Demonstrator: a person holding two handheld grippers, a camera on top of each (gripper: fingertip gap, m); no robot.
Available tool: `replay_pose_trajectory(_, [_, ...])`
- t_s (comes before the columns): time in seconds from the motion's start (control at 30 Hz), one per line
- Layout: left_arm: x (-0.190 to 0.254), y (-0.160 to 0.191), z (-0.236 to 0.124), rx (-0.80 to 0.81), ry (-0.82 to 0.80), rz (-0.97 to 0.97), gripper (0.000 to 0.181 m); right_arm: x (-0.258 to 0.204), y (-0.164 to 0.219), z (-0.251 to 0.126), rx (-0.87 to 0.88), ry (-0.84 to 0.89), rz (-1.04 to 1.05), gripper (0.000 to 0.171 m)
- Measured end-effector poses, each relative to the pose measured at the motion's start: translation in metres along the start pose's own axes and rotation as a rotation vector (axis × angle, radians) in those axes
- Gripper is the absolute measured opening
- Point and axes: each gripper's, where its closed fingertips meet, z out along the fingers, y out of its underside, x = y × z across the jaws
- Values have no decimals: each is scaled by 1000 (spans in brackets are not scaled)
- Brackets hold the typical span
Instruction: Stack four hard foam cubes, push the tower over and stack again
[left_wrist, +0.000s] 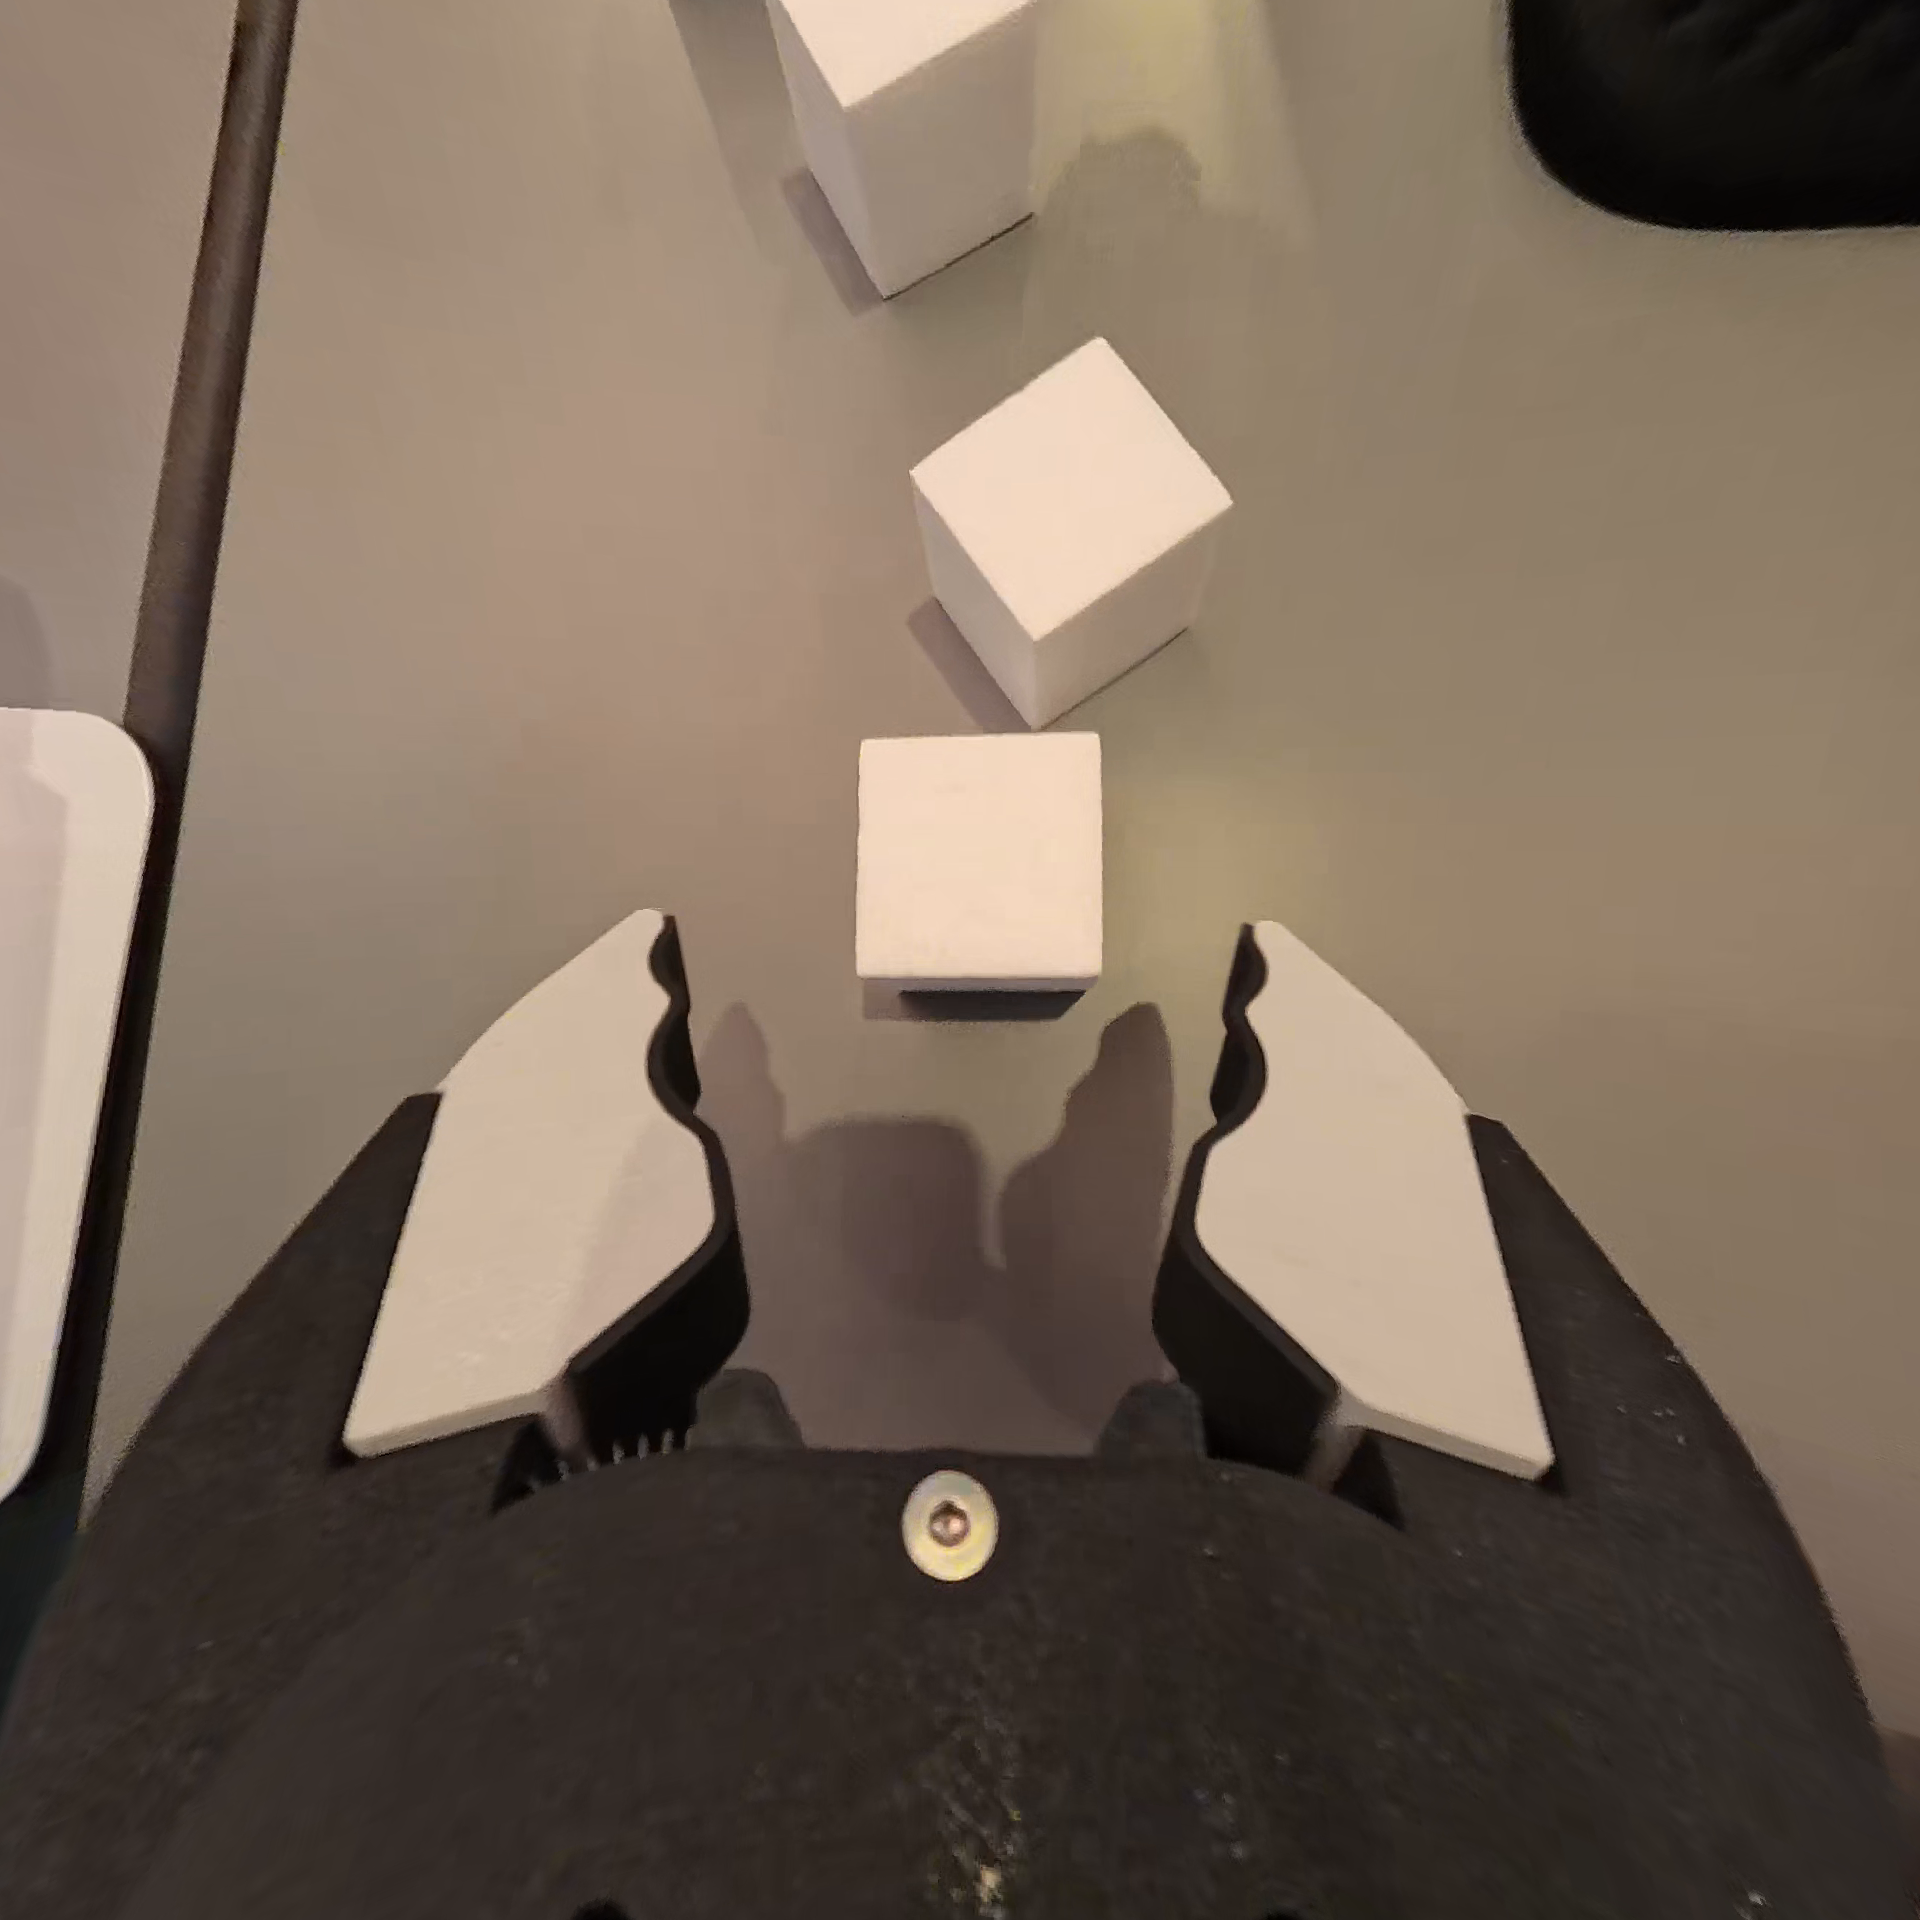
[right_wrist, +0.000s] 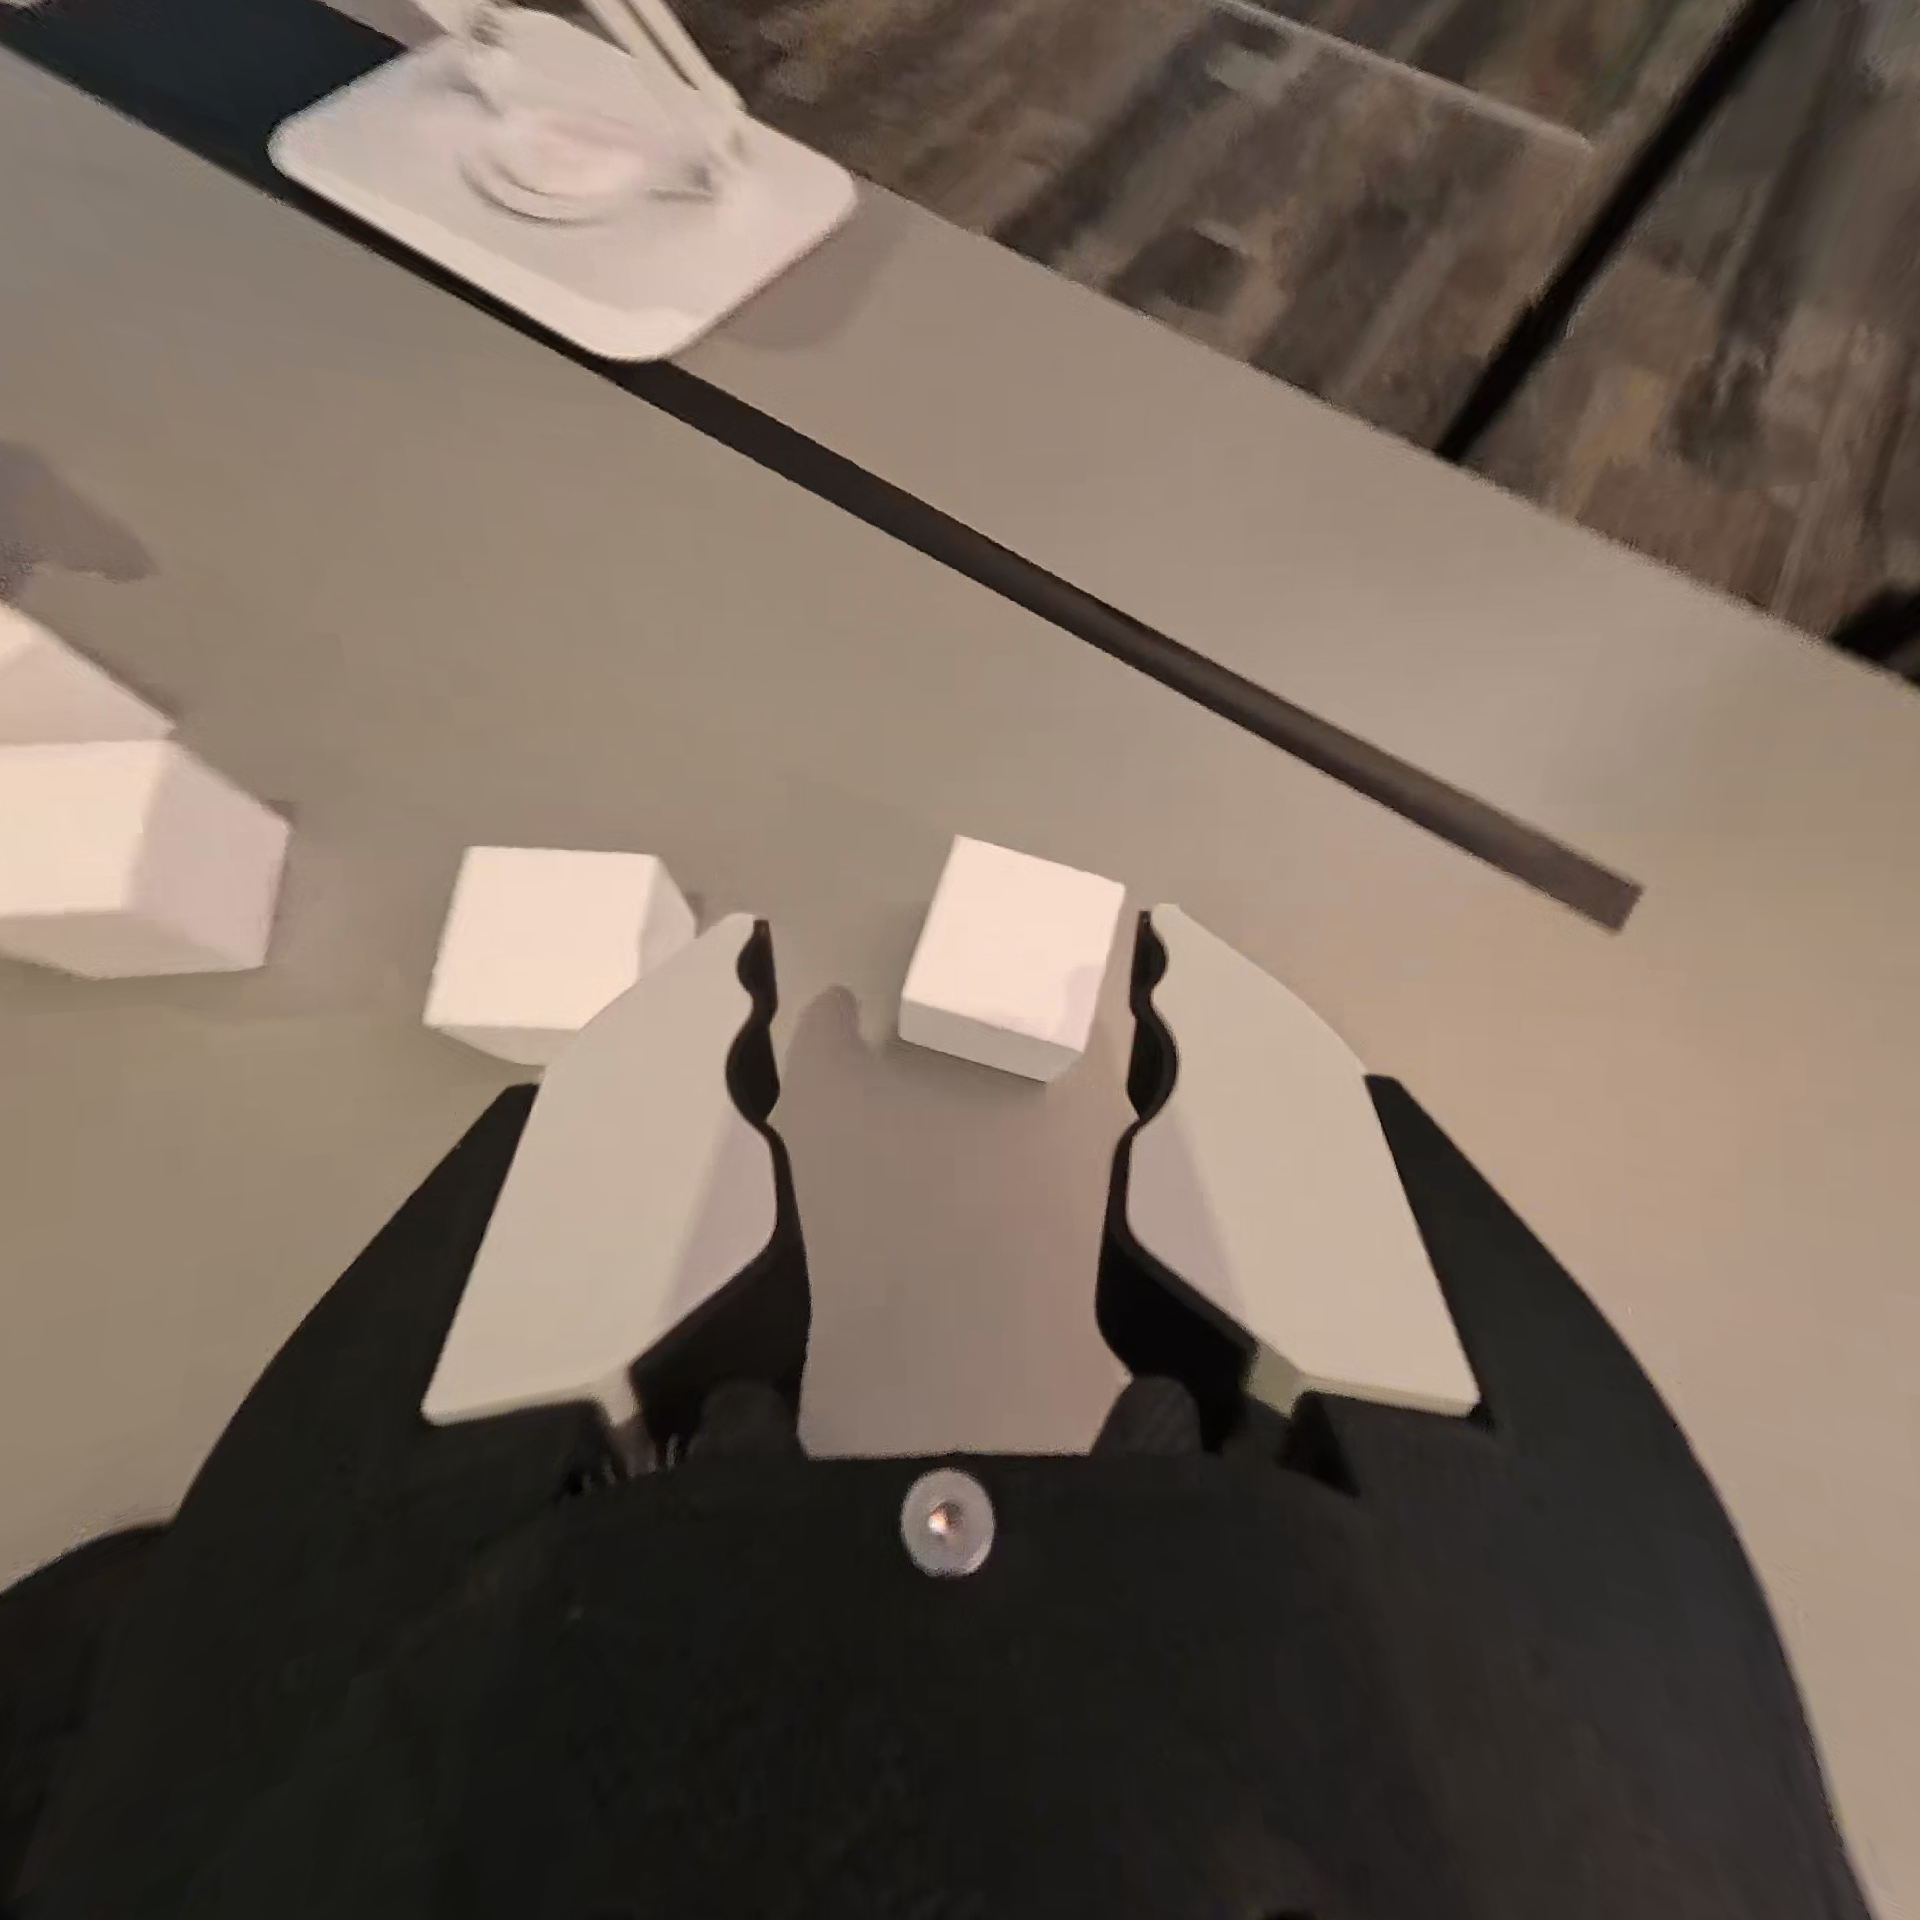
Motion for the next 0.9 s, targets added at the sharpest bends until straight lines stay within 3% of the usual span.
replay_pose_trajectory(0.13, [-3, 0, 15, -94, -53, 26, 101, 8, 22, 18, -127, 50, 21, 76])
replay_pose_trajectory(0.33, [-11, 13, 31, -210, -105, 42, 85, 4, 37, 50, -256, 87, -5, 80])
replay_pose_trajectory(0.47, [-20, 16, 30, -219, -145, 48, 60, 7, 52, 60, -370, 130, -19, 77])
replay_pose_trajectory(0.57, [-31, 16, 28, -216, -217, 90, 41, 7, 52, 61, -383, 138, -23, 60])
replay_pose_trajectory(0.63, [-31, 8, 29, -170, -221, 104, 35, 5, 50, 60, -372, 119, -8, 58])
replay_pose_trajectory(0.67, [-30, 4, 29, -148, -218, 104, 39, 6, 49, 58, -368, 122, -7, 58])
replay_pose_trajectory(0.73, [-28, 0, 30, -133, -212, 121, 64, 7, 46, 54, -353, 122, -3, 58])
replay_pose_trajectory(0.9, [-24, -9, 35, -73, -210, 195, 81, 9, 43, 40, -337, 119, 18, 58])
